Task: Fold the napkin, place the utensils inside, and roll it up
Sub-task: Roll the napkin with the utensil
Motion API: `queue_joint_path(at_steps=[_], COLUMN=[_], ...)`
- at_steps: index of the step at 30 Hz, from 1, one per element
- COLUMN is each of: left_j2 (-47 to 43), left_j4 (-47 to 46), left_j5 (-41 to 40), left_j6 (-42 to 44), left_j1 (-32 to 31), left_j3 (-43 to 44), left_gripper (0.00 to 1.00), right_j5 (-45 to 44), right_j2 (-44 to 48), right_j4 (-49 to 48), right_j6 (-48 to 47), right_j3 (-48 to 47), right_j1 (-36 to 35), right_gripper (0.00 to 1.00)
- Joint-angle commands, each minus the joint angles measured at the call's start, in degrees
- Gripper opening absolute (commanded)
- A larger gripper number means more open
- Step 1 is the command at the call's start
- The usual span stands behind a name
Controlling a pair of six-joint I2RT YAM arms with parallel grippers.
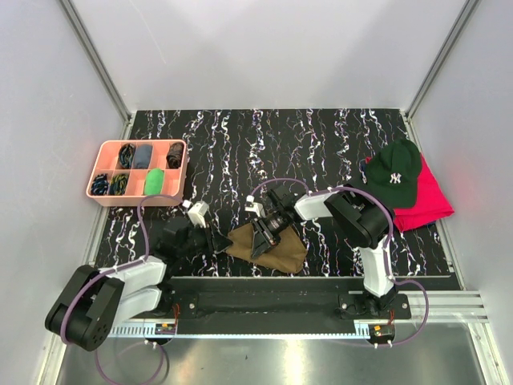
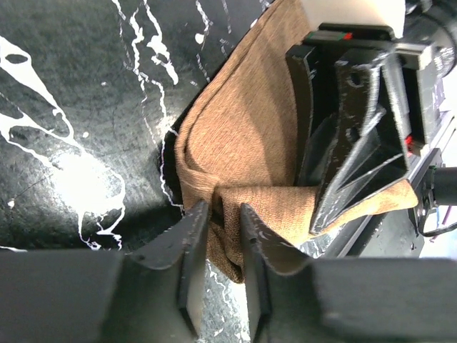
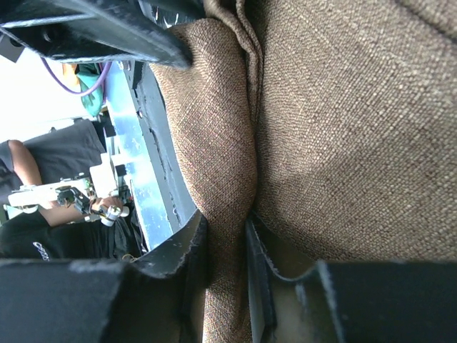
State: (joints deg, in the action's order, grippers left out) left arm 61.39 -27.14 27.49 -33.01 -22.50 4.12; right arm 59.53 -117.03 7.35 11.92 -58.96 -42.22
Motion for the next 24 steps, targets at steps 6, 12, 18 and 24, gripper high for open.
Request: queue_joint_path(at_steps=[6, 12, 18, 24], left_j2=[3.1, 5.1, 8.0, 10.9], left_j4=[0.4, 5.7, 9.9, 12.5], left_j5=[-1.2, -2.7, -2.4, -1.8], left_j6=[-0.2, -0.8, -1.2, -2.1], left_j1=[0.0, 0.0, 0.1, 0.0], left_j3=[3.8, 6.4, 9.3, 12.3], left_gripper=[0.02, 0.0, 0.0, 0.0], right_j5=[-13.0, -22.9, -46.1, -69.3], right_j2=[5.0, 16.5, 26.0, 26.2], right_j4=[6.1, 10.3, 11.8, 11.7], right_j6=[-0.6, -1.1, -5.1, -7.7], right_j3=[-0.5, -1.0, 0.0, 1.7], right_j1=[-0.2, -0.6, -10.4, -21.9], right_gripper=[0.45, 0.57, 0.64, 0.68])
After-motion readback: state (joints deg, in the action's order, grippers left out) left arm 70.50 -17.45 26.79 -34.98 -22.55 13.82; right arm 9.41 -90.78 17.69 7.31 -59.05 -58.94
